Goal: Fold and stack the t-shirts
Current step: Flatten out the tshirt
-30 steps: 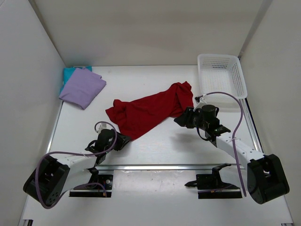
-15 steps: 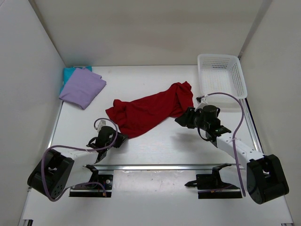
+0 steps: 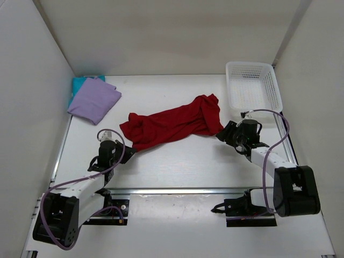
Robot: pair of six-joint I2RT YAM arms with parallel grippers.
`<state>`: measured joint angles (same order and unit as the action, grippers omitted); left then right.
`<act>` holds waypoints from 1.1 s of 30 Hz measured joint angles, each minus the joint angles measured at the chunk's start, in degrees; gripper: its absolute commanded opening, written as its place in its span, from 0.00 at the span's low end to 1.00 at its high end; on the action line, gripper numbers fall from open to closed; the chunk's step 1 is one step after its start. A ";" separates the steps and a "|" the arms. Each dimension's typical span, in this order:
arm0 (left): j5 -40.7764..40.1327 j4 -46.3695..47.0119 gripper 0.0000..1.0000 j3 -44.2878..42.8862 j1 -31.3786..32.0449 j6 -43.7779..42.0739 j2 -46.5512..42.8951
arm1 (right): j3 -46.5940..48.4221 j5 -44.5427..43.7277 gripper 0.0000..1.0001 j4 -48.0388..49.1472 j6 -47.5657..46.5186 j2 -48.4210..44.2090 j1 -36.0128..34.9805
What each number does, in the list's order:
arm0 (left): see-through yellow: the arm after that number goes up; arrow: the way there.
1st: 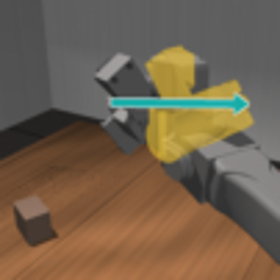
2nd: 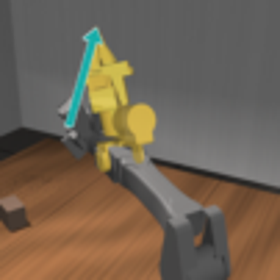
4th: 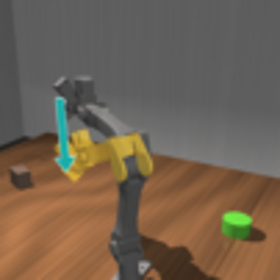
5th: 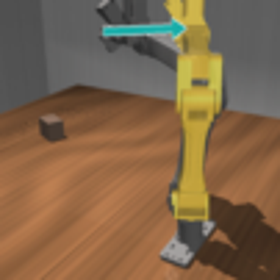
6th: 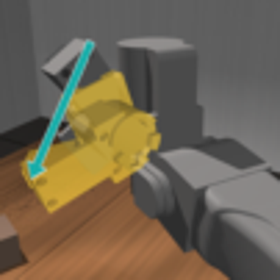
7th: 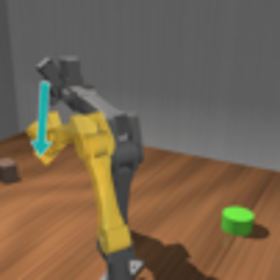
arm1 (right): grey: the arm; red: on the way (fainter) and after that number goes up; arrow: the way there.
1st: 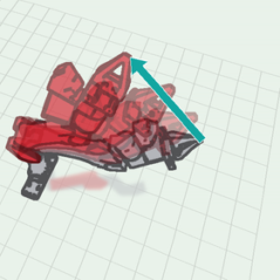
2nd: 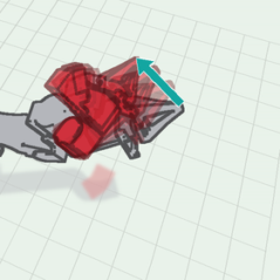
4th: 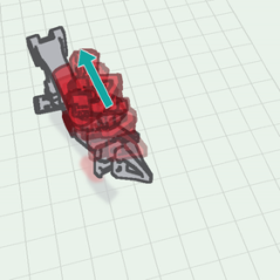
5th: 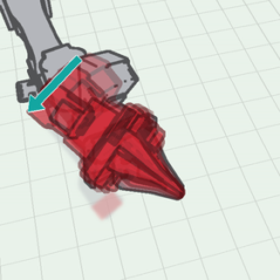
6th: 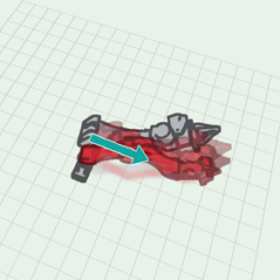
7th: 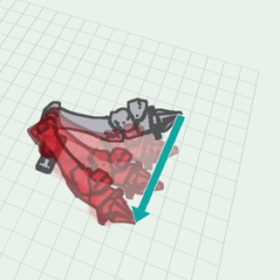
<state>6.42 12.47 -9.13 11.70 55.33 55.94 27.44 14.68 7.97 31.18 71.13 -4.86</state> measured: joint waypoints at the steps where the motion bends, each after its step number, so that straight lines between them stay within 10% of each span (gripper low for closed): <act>1: 0.22 -0.52 0.00 -0.13 0.87 -1.14 0.09 | 0.00 0.39 0.42 0.04 0.04 0.92 0.85; 33: 1.68 -10.12 0.00 -2.99 -3.78 -7.45 -2.25 | 6.01 7.30 0.37 6.05 -0.15 13.22 1.18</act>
<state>8.10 2.35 -12.12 7.92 47.88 53.69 33.45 21.98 14.02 31.03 84.36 -3.68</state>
